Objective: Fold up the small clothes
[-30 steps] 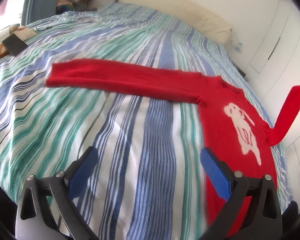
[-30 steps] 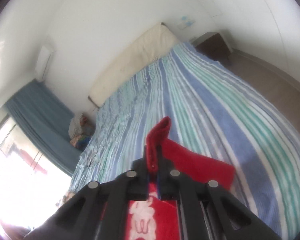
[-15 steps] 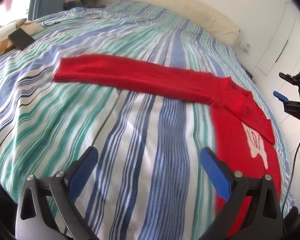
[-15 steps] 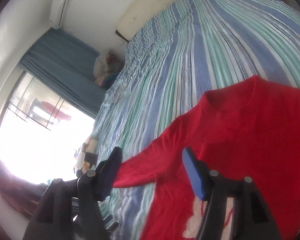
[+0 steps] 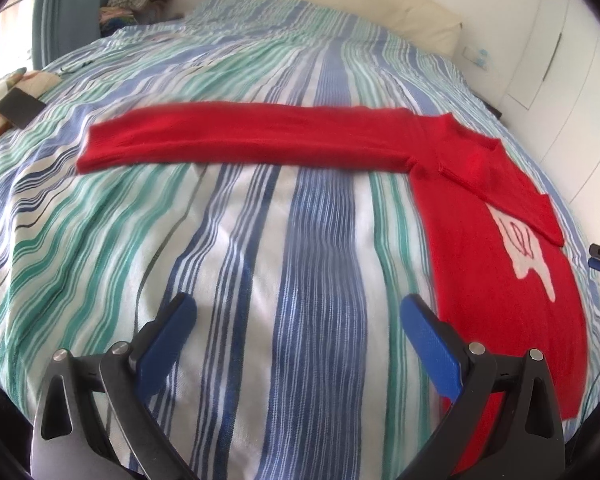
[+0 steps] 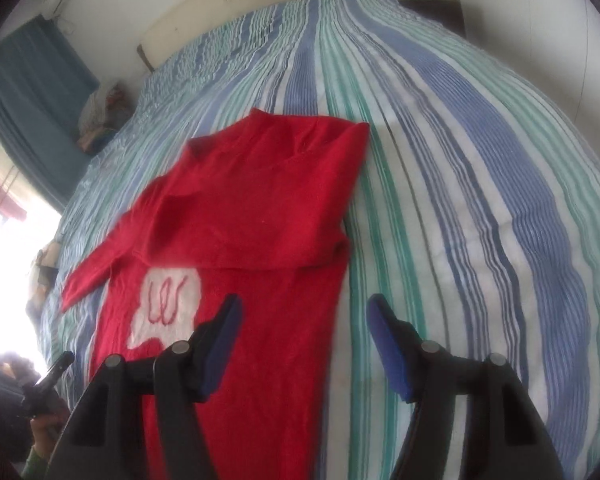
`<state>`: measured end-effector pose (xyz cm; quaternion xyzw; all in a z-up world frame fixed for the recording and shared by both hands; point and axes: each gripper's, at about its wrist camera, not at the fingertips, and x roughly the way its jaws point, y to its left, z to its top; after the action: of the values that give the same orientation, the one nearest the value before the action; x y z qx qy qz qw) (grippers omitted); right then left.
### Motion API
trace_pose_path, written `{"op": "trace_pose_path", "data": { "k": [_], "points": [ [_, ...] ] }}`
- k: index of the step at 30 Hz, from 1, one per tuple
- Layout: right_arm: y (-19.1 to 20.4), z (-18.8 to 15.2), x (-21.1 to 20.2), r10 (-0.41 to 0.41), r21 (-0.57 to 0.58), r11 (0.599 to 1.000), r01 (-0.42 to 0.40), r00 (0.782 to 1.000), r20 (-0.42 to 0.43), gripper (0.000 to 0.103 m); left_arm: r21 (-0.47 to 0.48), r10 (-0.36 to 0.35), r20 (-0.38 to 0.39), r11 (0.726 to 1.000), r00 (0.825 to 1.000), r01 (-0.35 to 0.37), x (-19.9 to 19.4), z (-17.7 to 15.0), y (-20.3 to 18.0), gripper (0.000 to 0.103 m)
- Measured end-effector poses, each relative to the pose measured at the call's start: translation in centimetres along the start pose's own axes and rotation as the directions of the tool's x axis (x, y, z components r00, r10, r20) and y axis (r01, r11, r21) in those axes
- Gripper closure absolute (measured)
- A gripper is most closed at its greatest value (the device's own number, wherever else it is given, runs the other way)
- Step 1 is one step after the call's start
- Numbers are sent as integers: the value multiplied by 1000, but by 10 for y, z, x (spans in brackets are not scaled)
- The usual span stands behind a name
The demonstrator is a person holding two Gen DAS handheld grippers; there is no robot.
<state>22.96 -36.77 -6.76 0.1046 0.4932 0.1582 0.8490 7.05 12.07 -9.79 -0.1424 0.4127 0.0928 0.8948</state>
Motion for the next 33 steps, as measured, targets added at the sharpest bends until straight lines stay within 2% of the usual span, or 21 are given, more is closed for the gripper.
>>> {"op": "trace_pose_path", "data": {
  "k": [3, 5, 7, 9, 12, 15, 18, 21, 23, 25, 26, 27, 28, 29, 31, 32, 33],
  "points": [
    [14, 6, 2, -16, -53, 998, 16, 1000, 5, 39, 17, 15, -1, 1000, 1000, -15, 2, -2, -3, 1],
    [34, 15, 9, 6, -91, 996, -6, 1000, -3, 40, 12, 15, 1, 1000, 1000, -15, 1, -3, -2, 1],
    [62, 26, 18, 69, -114, 991, -72, 997, -27, 47, -8, 12, 5, 1000, 1000, -12, 0, -2, 2, 1],
    [98, 40, 34, 165, -125, 977, -175, 983, -81, 58, -41, 5, 6, 999, 1000, -5, 0, 0, 8, 1],
    [167, 53, 63, 229, -195, 945, -261, 958, -171, 64, -97, -15, 4, 995, 1000, 15, 1, 2, 18, 1],
    [245, 51, 91, 168, -417, 878, -236, 966, -195, 64, -139, -38, 5, 990, 999, 38, 0, 3, 26, 1],
    [298, 41, 129, 65, -586, 793, -168, 979, -192, 64, -153, -55, 4, 987, 998, 55, -1, 4, 28, 1],
    [316, 29, 171, -81, -679, 732, -61, 981, -175, 64, -143, -60, -3, 988, 998, 59, 0, 4, 26, 1],
    [311, 28, 194, -158, -698, 716, -8, 972, -173, 64, -130, -61, -14, 990, 998, 59, 2, 5, 24, 1],
    [301, 31, 208, -202, -682, 731, 30, 964, -175, 80, -117, -56, -21, 992, 998, 53, 4, 5, 22, 1],
    [295, 35, 208, -199, -660, 750, 41, 966, -167, 95, -113, -55, -22, 992, 998, 52, 5, 5, 21, 1],
    [290, 39, 202, -160, -625, 781, 22, 973, -164, 94, -113, -56, -24, 992, 998, 53, 5, 5, 20, 1],
    [286, 41, 193, -77, -586, 809, -42, 981, -177, 94, -114, -59, -27, 992, 998, 56, 5, 5, 20, 1],
    [286, 39, 184, -9, -577, 810, -105, 981, -191, 94, -115, -62, -29, 992, 998, 59, 6, 5, 20, 1],
    [285, 31, 178, 36, -599, 780, -182, 968, -248, 89, -112, -57, -37, 992, 998, 53, 9, 5, 18, 1],
    [282, 28, 178, 51, -588, 779, -215, 958, -283, 76, -107, -49, -41, 993, 998, 44, 11, 5, 17, 1],
    [277, 27, 175, 59, -578, 784, -224, 955, -290, 54, -100, -41, -45, 994, 998, 36, 12, 5, 17, 1]
  ]
}}
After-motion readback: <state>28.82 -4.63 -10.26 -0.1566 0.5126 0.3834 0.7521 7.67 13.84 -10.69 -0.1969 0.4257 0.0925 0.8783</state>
